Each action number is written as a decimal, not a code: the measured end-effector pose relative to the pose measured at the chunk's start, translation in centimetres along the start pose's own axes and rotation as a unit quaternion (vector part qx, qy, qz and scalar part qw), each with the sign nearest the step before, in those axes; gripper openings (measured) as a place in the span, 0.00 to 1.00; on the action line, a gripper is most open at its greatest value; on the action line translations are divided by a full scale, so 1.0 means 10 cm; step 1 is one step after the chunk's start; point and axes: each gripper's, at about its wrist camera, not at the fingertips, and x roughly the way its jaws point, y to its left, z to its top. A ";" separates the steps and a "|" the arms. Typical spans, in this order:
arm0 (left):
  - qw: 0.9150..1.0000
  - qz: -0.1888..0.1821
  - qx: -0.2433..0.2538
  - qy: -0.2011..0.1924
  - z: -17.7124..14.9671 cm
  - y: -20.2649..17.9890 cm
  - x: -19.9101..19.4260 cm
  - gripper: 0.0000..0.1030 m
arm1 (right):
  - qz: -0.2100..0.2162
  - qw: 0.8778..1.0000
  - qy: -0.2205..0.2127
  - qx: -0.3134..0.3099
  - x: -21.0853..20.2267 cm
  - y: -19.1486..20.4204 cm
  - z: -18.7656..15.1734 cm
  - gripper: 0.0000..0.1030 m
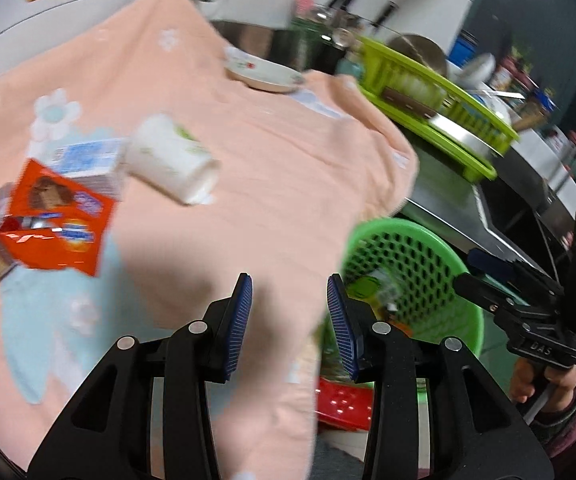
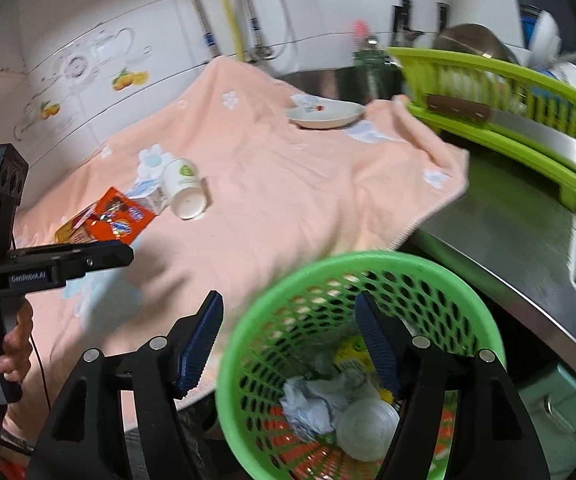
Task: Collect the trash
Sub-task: 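Return to the towel and grasp the white paper cup with the right gripper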
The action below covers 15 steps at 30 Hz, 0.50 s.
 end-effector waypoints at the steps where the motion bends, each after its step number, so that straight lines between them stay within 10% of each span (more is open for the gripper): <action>1: 1.000 0.007 -0.008 -0.004 0.01 0.09 -0.04 0.38 | 0.007 1.000 0.003 -0.007 0.05 0.06 0.05 0.64; 15: 0.991 0.067 -0.113 -0.037 0.08 1.05 -0.33 0.43 | 0.068 0.994 0.023 -0.086 0.66 0.75 0.61 0.70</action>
